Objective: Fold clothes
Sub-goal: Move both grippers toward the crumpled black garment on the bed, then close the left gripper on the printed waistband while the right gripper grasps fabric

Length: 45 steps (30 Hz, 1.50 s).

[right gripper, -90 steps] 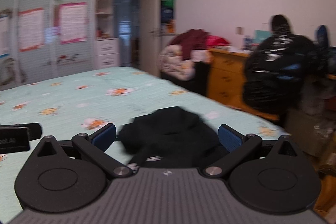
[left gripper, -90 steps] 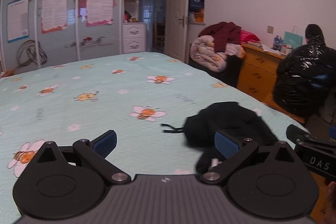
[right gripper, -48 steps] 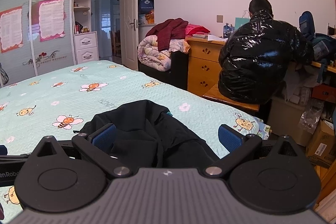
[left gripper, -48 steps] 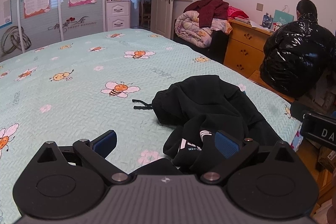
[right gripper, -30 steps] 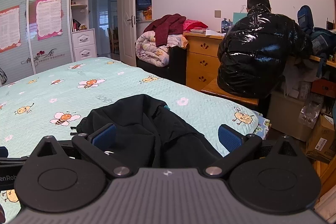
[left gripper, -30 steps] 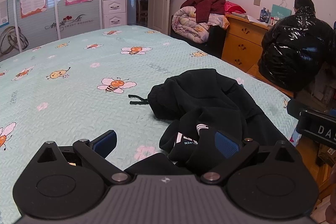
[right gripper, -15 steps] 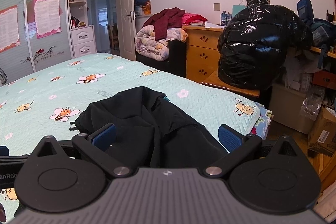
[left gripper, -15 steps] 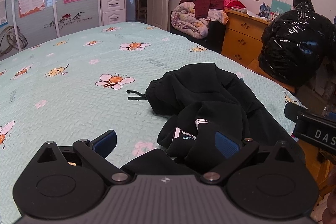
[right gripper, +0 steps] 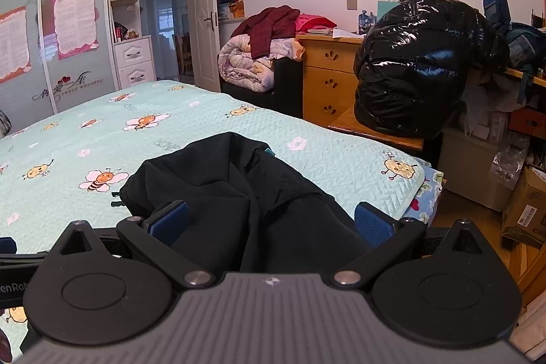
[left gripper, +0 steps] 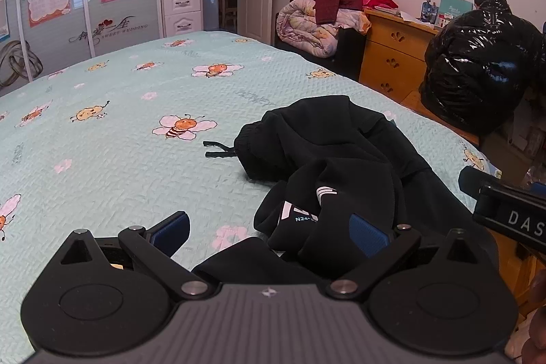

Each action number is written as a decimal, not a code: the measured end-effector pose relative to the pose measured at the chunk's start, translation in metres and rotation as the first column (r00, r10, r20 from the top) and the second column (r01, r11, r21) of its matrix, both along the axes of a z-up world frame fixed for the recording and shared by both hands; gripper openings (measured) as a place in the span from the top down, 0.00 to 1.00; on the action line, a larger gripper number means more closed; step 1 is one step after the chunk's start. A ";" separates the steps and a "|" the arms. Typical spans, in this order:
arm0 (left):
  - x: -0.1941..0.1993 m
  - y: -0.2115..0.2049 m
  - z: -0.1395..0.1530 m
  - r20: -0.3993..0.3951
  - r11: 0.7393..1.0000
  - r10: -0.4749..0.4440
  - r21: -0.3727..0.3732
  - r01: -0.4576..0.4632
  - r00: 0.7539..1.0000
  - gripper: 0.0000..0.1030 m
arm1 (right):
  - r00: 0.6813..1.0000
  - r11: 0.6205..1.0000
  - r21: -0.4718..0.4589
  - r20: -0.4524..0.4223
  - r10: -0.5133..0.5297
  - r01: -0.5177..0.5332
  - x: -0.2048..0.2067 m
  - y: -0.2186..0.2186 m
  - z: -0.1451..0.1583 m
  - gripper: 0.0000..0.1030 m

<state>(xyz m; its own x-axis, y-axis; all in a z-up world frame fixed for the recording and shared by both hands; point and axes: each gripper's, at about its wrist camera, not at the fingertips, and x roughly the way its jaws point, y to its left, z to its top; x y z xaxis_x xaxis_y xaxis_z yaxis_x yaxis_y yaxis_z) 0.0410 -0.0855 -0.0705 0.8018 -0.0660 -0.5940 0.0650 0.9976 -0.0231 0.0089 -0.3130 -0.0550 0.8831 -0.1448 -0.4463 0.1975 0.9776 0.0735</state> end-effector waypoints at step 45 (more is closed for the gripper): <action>0.119 -0.055 -0.096 -0.246 0.994 -0.097 0.033 0.108 0.964 0.00 | 0.971 0.998 0.056 -0.237 0.023 -0.010 0.183 -0.061 -0.104 0.01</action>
<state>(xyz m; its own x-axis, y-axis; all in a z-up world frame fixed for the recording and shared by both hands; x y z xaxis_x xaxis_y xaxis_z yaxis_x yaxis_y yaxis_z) 0.1600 -0.1407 -0.1669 0.6229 -0.1083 -0.7747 0.1647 0.9863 -0.0055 0.1923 -0.3736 -0.1587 0.7529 -0.1010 -0.6503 0.1990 0.9768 0.0788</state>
